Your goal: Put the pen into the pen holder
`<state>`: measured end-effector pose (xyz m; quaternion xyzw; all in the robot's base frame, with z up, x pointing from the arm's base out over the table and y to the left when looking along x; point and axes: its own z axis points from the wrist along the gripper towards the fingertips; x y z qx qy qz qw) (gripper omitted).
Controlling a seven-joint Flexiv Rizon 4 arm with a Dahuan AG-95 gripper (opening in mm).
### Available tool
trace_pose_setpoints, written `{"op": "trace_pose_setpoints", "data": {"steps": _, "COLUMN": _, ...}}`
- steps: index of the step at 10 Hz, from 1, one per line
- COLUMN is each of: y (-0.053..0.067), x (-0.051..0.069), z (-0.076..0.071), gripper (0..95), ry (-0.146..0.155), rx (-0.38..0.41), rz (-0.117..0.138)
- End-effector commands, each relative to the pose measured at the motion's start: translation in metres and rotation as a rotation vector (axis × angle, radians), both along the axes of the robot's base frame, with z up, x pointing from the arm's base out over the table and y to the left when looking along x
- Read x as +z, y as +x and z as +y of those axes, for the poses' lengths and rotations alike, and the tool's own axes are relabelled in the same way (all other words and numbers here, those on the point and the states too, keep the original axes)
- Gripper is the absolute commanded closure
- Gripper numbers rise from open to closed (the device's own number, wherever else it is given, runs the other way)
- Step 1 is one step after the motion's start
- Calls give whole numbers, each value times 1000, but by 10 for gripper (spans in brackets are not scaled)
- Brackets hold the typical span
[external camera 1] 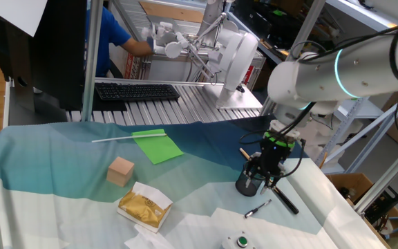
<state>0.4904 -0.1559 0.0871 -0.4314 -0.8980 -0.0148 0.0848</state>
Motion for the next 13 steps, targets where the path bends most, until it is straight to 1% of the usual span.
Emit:
{"op": "trace_pose_setpoints", "data": {"steps": 1, "y": 1, "x": -11, "z": -1, "gripper": 570, "ry": 0, "rx": -9, "rz": -4}}
{"op": "trace_pose_setpoints", "data": {"steps": 3, "y": -1, "x": -24, "z": -1, "gripper": 570, "ry": 0, "rx": -12, "rz": -16}}
{"op": "trace_pose_setpoints", "data": {"steps": 4, "y": -2, "x": -28, "z": -1, "gripper": 570, "ry": 1, "rx": -14, "rz": -22}}
{"op": "trace_pose_setpoints", "data": {"steps": 5, "y": -3, "x": -34, "z": -1, "gripper": 570, "ry": 2, "rx": -14, "rz": -27}}
{"op": "trace_pose_setpoints", "data": {"steps": 7, "y": -5, "x": -44, "z": -2, "gripper": 570, "ry": 6, "rx": -13, "rz": -34}}
{"op": "trace_pose_setpoints", "data": {"steps": 9, "y": -6, "x": -52, "z": -3, "gripper": 570, "ry": 7, "rx": -25, "rz": -39}}
{"op": "trace_pose_setpoints", "data": {"steps": 10, "y": -6, "x": -55, "z": -4, "gripper": 570, "ry": 3, "rx": -53, "rz": -40}}
{"op": "trace_pose_setpoints", "data": {"steps": 11, "y": -7, "x": -56, "z": -4, "gripper": 570, "ry": -7, "rx": -90, "rz": -43}}
{"op": "trace_pose_setpoints", "data": {"steps": 13, "y": -7, "x": -57, "z": -4, "gripper": 570, "ry": -20, "rx": -135, "rz": -39}}
